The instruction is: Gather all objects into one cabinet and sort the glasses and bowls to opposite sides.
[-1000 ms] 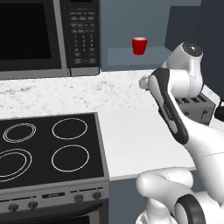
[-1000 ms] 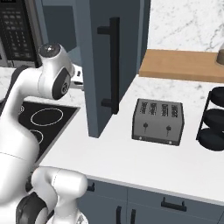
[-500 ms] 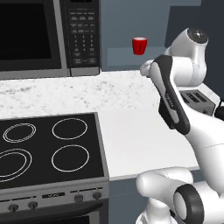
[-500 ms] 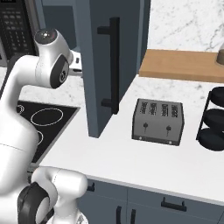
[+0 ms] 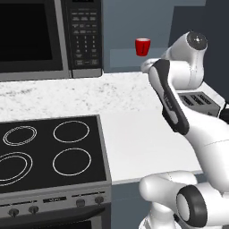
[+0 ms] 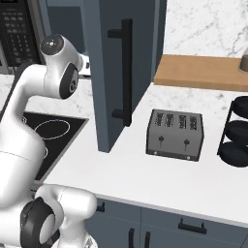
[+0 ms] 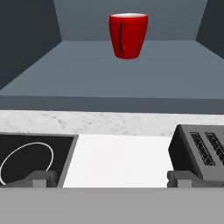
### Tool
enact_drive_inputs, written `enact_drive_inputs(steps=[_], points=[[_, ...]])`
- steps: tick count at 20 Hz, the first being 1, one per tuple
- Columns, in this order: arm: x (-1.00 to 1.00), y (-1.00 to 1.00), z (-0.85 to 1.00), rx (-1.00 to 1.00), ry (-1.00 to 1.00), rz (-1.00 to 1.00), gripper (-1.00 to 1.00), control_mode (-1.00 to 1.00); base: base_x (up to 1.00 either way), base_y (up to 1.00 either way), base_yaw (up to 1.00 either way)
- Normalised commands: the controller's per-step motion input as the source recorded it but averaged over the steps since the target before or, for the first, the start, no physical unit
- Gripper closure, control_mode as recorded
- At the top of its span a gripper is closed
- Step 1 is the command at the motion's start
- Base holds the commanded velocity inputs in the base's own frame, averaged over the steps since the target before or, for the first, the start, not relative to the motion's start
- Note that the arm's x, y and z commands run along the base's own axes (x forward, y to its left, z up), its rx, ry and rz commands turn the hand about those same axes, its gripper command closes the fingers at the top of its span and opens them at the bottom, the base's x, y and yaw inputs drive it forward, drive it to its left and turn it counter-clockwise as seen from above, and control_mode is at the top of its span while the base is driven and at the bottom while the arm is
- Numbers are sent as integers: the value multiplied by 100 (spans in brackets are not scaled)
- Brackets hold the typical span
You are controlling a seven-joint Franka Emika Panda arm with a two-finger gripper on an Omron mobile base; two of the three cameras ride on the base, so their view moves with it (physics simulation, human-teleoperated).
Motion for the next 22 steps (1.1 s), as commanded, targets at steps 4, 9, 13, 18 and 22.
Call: enact_drive_inputs(steps=[4,9,13,18,22], points=[[20,-8,23,0,0,-8,-100,-100,0,0,0],[13,-9,27,0,0,-5,-100,-100,0,0,0],[18,-1,17,0,0,0,-100,-100,0,0,0],[36,0,1,0,-2,0,-100,-100,0,0,0],[32,-3,0,0,0,0,-100,-100,0,0,0]])
